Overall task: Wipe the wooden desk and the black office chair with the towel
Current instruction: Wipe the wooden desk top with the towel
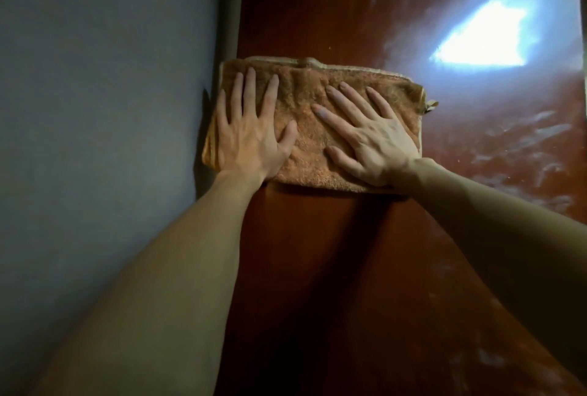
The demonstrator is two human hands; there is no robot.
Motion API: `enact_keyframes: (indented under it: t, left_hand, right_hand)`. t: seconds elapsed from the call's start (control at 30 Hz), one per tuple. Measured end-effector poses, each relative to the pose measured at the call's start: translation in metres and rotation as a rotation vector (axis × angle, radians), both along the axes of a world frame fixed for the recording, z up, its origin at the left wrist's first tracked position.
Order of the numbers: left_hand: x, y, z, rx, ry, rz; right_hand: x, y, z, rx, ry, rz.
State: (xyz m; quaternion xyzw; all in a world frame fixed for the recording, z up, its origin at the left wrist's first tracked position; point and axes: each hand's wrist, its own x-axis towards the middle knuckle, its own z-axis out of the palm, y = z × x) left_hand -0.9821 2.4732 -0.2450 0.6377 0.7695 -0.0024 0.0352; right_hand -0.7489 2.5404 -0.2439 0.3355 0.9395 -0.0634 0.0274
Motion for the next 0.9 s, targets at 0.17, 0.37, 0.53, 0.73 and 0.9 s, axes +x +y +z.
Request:
enact_keyframes:
  t: [0.17, 0.37, 0.53, 0.73, 0.9]
  left_hand:
    - [0.0, -0.019, -0.003, 0.017, -0.02, -0.015]
    - [0.014, -0.085, -0.004, 0.013, -0.018, -0.017]
    - [0.032, -0.139, -0.003, 0.003, 0.015, 0.002]
    - [0.05, -0.203, -0.004, 0.003, 0.006, 0.007]
    - [0.068, -0.258, -0.004, 0.003, 0.0, 0.062]
  right_hand:
    - [0.0, -0.015, -0.004, 0.034, 0.003, -0.042]
    - [0.015, -0.077, -0.004, 0.032, 0.048, -0.047]
    - [0.034, -0.125, 0.001, 0.027, 0.03, -0.004]
    - [0.054, -0.193, -0.001, 0.025, 0.007, -0.007]
    - [0.067, -0.238, -0.003, 0.018, 0.018, 0.022]
